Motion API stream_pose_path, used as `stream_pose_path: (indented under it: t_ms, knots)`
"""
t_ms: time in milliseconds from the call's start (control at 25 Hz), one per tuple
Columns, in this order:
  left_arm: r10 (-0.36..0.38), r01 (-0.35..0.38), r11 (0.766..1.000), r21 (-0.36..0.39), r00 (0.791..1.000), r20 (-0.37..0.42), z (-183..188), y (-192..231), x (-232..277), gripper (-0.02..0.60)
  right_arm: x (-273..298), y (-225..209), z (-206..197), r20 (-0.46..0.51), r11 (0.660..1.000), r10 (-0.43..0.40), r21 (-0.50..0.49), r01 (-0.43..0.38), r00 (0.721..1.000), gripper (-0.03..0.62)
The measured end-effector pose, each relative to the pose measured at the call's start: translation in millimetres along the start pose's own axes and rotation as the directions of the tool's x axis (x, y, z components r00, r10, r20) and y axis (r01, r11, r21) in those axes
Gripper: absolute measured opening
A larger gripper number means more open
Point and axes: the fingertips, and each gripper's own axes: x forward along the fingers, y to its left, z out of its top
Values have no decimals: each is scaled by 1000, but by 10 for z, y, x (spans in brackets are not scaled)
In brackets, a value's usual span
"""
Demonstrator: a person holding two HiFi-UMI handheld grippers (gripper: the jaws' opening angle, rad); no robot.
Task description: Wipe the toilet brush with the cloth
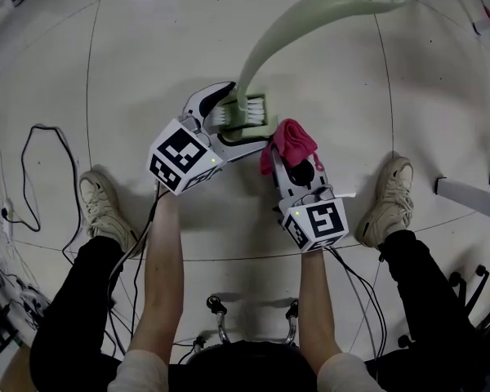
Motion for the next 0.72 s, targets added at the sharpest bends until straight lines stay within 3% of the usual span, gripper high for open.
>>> stream_pose_path:
  t_ms: [320,720]
  knots:
    - [22,-22,999,-39,1000,-7,-39,-78,-103,492,68,-120,49,-12,999,-28,-38,27,1000,32]
    - [28,-27,988,-153,1000,5,-132,-475,-295,492,229,-432,216,-29,992,-86,-98,82,996,32]
